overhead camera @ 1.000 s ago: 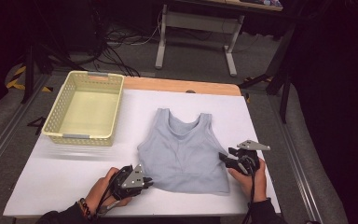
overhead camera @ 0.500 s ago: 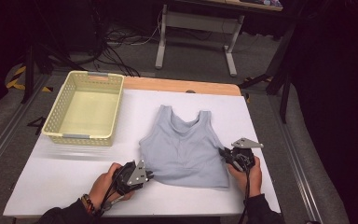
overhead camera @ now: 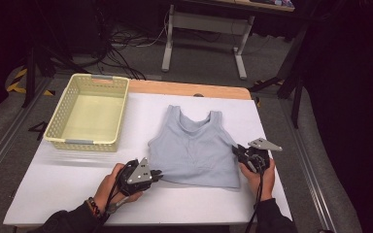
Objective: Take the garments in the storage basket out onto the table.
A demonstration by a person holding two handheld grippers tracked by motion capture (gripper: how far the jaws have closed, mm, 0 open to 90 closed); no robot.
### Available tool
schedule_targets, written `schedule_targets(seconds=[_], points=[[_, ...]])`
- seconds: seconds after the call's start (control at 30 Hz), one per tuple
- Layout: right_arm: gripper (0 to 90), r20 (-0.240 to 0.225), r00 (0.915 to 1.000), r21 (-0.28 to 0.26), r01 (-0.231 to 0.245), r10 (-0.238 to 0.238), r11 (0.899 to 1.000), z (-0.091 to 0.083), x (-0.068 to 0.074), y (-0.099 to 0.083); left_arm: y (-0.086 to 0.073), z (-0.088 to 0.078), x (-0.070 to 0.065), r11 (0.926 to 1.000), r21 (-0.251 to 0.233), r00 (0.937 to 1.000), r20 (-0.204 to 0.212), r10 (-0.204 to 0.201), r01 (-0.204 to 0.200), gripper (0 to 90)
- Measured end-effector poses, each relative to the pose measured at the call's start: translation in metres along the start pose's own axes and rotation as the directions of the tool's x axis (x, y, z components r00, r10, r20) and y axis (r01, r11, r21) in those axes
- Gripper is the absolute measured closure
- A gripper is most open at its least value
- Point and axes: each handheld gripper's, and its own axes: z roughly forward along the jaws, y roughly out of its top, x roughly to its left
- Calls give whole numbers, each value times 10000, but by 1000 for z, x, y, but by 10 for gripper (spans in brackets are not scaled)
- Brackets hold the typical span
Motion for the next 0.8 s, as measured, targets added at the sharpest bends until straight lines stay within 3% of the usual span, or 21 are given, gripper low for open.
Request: schedule_targets(seconds=[0.07,0.23,0.3,0.37,0.47,0.53,0.6,0.7,0.73,0.8], points=[[705,-45,10000,-271,1,-3,9996,-9,2,3,4,-11,-3,9993,-347,9999,0,136,-136,852],[557,486,9988,-1046,-3,55,9945,-30,4,8,5,-24,0,9979,-641,9997,-228,83,-98,826],[505,451,9990,-1223,82,-27,9925,-42,7,8,1,-25,3,9984,-549,9995,-297,-111,95,742],[477,-19,9994,-829,342,-345,9960,-50,15,0,-8,-21,4,9988,-84,9988,-90,-485,484,574],[453,-373,9973,4,632,-632,9980,-53,27,-17,-19,-13,-1,9968,708,9993,-19,-371,372,457],[442,-682,9954,607,710,-668,9956,-54,32,-31,-25,-4,-3,9917,1259,9997,-39,-260,263,451],[439,-874,9956,1184,452,-349,9919,-54,33,-45,-28,3,-1,9873,1551,9993,-158,-324,345,456],[437,-1062,9943,1550,214,-49,9877,-52,32,-53,-30,7,4,9856,1578,9981,-193,-583,607,505],[475,-1168,9931,1598,110,79,9871,-53,30,-56,-30,11,12,9858,1411,9956,94,-934,911,533],[574,-1232,9923,1623,78,125,9867,-53,30,-56,-29,13,16,9855,1393,9952,-15,-979,971,610]])
